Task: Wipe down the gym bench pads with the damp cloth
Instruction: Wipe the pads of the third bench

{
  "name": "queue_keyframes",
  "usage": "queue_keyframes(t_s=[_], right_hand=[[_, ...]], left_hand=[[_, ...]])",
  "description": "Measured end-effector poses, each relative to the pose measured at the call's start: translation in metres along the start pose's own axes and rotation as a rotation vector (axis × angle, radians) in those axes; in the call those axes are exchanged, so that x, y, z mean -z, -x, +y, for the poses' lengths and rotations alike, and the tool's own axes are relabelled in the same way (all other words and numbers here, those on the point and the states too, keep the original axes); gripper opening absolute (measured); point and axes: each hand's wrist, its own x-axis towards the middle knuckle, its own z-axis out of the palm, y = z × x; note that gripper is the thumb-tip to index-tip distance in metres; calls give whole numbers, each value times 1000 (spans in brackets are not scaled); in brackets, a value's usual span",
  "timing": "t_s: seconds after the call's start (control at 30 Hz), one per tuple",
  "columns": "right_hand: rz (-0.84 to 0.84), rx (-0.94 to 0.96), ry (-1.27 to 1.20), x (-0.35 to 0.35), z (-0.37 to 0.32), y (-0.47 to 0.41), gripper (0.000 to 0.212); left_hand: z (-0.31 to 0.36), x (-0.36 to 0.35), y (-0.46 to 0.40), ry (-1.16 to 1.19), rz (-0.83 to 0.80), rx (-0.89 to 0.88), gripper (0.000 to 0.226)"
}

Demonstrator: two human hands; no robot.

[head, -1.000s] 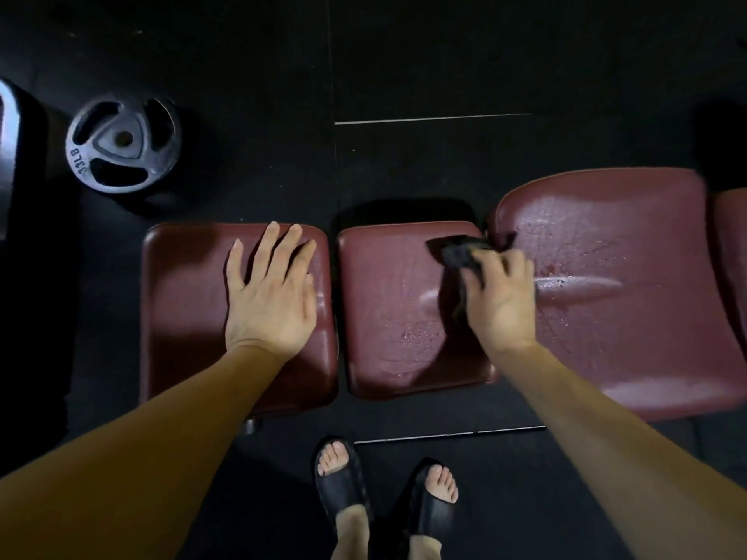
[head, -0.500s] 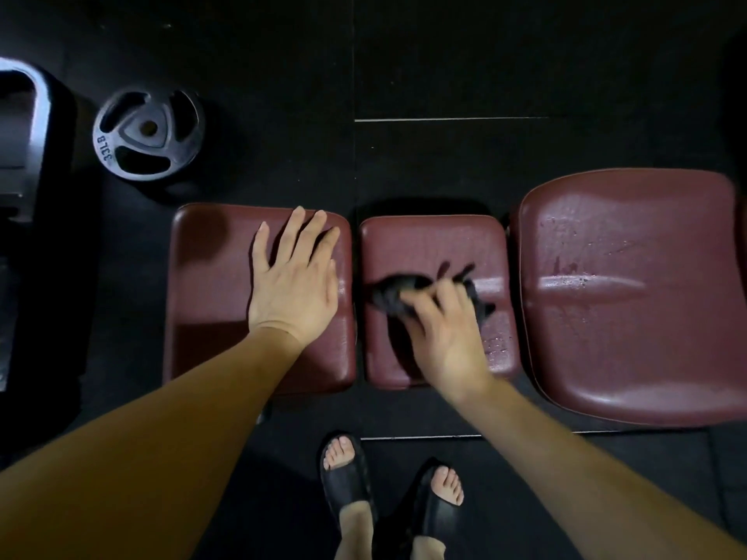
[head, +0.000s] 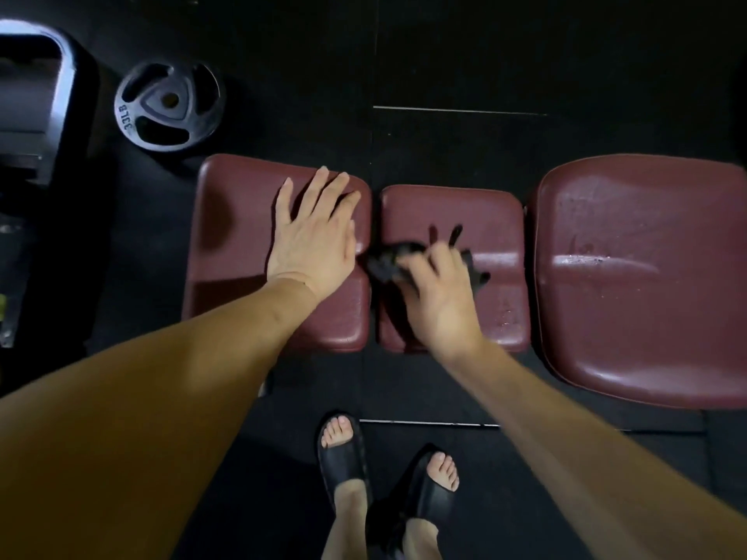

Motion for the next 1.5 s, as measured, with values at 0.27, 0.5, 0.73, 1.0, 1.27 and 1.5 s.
queue_keyframes(t_s=[0.27, 0.5, 0.73, 1.0, 1.27, 1.5], right_hand=[[-95, 72, 29, 11, 6, 23, 20], [66, -125, 27, -6, -10, 0, 19], [-84, -17, 14, 17, 13, 60, 25], [99, -428, 145, 23, 38, 69, 21], [-21, -95, 67, 18, 37, 64, 24], [96, -389, 167, 29, 81, 50, 25]], left_hand=[[-3, 6, 53, 3, 14, -34, 55], [4, 5, 55, -22, 19, -67, 50], [10, 8, 58, -33, 1, -90, 47], [19, 2, 63, -20, -13, -52, 50], [20, 1, 64, 27, 51, -113, 46], [17, -6, 64, 50, 50, -230, 47]])
